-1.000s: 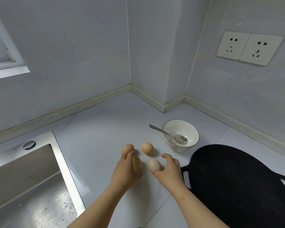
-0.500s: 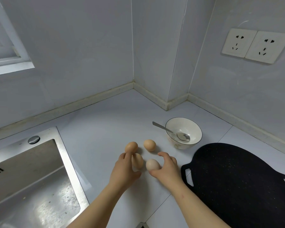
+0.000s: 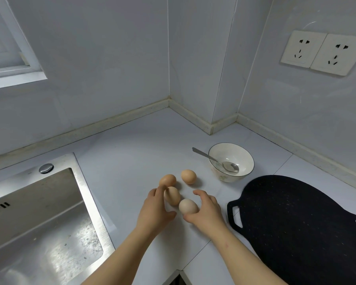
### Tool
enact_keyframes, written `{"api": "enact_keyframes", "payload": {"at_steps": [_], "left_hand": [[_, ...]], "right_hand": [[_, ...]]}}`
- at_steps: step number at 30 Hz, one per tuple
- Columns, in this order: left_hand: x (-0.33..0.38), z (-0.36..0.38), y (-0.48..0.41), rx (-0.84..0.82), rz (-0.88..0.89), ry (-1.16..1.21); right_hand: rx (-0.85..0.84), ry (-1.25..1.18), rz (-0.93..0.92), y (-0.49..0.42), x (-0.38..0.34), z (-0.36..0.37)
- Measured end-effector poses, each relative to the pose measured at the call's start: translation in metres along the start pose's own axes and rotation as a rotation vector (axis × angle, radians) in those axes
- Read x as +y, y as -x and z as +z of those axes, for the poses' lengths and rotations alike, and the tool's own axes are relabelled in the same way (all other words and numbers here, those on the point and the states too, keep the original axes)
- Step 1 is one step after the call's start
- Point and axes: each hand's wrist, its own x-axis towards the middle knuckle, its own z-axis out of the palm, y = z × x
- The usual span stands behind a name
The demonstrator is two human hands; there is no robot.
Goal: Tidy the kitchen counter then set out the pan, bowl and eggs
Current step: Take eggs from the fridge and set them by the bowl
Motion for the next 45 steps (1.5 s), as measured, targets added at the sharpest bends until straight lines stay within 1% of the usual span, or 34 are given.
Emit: {"api": "enact_keyframes", "payload": {"at_steps": [7, 11, 17, 20, 27, 37, 45], "left_hand": [[0.001, 0.000, -0.004, 0.011, -0.018, -0.023], [0.000, 0.003, -0.008, 0.036, -0.046, -0.020], [0.002, 0.007, -0.014, 0.054, -0.037, -0.002], [0.001, 0.008, -0.016, 0.053, -0.028, 0.008], [0.000, 0.009, -0.020, 0.058, -0.035, 0.013], [-0.004, 0.009, -0.023, 0.053, -0.022, 0.013], [-0.006, 0.012, -0.026, 0.060, 0.002, 0.028]], "right_hand": [[-0.015, 0.090, 0.006, -0.002, -0.003, 0.002], [-0.012, 0.021, 0.038, -0.006, -0.002, 0.002], [0.079, -0.063, 0.077, -0.013, -0.005, 0.000], [0.094, -0.092, 0.096, -0.018, -0.008, 0.000], [0.111, -0.153, 0.063, -0.027, -0.016, 0.002], [0.137, -0.168, 0.044, -0.033, -0.021, 0.004], [0.131, -0.271, 0.050, -0.034, -0.018, 0.006]]}}
